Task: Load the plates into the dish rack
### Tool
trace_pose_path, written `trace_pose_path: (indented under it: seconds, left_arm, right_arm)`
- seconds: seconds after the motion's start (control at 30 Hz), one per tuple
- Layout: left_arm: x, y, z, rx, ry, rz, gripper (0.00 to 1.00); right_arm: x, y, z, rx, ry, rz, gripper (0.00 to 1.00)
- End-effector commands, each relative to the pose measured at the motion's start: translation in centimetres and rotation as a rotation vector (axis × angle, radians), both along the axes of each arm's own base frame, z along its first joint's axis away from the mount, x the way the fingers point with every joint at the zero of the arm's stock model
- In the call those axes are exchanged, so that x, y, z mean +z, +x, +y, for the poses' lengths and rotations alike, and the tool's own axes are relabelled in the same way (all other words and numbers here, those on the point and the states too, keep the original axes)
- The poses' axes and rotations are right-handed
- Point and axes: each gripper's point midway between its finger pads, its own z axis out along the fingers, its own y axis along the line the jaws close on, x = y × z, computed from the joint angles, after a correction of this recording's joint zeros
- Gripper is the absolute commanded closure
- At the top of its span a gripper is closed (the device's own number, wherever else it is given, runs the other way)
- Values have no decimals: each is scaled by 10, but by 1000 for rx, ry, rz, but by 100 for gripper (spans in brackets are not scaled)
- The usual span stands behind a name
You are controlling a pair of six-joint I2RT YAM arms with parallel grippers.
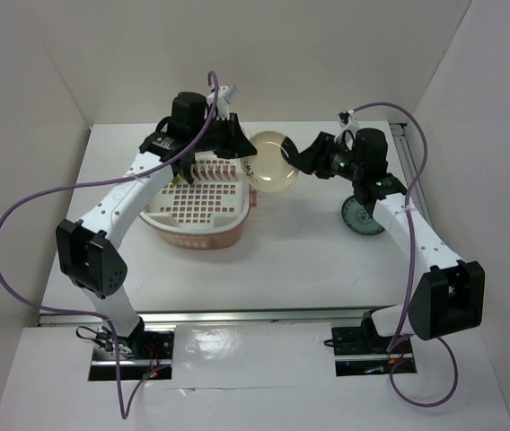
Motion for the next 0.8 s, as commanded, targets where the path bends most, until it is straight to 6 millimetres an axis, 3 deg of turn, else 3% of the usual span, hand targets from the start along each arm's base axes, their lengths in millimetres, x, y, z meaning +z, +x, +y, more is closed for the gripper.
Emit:
trace_pose_path:
  seconds: [0.0, 0.03, 0.13, 0.2, 0.4, 0.57, 0.77]
  left_arm:
    - [20, 13, 3, 33, 1, -88, 100]
    - [24, 17, 5, 49, 8, -108, 100]
    - [27, 28, 20, 136, 69, -138, 100]
    - [39, 35, 34, 203, 120, -191, 100]
    - [69, 69, 96, 528, 307, -326, 100]
    - [54, 89, 140, 699, 533, -379, 100]
    - [22, 107, 164, 786, 726, -400, 100]
  right_arm:
    - [50, 3, 10, 12, 24, -160, 30]
    - [50, 7, 6, -18, 18, -161, 0]
    - [39, 15, -3, -95, 2, -120, 0]
    - [32, 16, -7, -118, -18, -102, 0]
    - [2, 22, -15, -160, -84, -23, 0]
    - [-2, 22, -14, -148, -92, -20, 0]
    - [-20, 21, -11, -108, -123, 20, 0]
